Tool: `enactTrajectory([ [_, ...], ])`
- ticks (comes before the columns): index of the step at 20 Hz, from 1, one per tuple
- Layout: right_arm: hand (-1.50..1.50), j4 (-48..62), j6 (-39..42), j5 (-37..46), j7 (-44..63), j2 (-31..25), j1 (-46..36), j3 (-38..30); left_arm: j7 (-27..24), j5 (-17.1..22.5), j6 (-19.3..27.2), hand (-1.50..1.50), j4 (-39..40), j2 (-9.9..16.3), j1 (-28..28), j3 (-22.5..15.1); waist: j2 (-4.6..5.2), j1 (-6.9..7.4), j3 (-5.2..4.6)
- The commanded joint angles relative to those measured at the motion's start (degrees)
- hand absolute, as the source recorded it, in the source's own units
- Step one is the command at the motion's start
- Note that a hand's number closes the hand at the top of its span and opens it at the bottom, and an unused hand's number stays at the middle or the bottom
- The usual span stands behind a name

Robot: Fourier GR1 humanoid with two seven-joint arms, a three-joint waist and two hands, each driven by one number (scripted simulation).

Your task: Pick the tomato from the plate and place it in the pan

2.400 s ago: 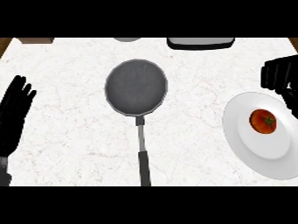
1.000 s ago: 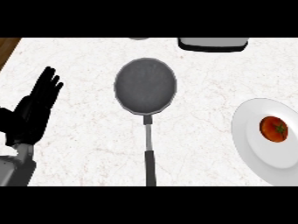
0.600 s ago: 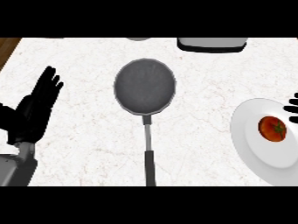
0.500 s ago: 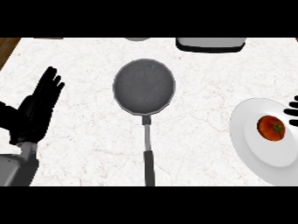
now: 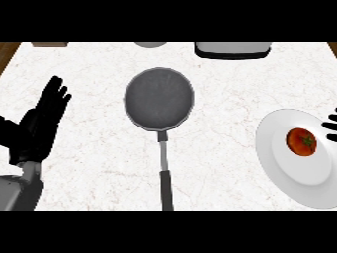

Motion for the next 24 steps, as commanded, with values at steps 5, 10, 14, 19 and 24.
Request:
enactTrajectory([
  [5,-1.50,-0.9,-5.2,3.3,-5.7,3.8,0.5,0.8,-1.0,0.5,-3.3,0.00,2.6,-0.5,-0.5,2.6,-0.01,-0.21,-0.06],
  [10,-1.50,-1.7,-6.0,10.3,1.6,9.2,1.2,2.2,2.5,-1.3,-3.0,0.00,1.4,-0.6,-2.2,4.0,-0.03,-0.30,-0.06],
  [14,-1.50,3.9,-2.3,12.6,1.3,11.1,-5.8,0.4,1.0,-2.8,-3.5,0.00,-1.0,-2.6,1.2,3.8,0.00,0.26,-0.06],
  [19,-1.50,2.0,-2.2,14.1,1.3,13.0,-4.2,0.8,-1.6,-5.6,-3.4,0.00,3.1,-5.9,0.5,3.1,-0.02,-0.16,-0.07],
  [24,-1.50,4.5,-2.7,21.1,5.1,16.6,-6.1,2.8,1.1,-5.5,-4.5,0.00,-0.7,-5.6,2.3,4.5,-0.05,-0.04,-0.07],
])
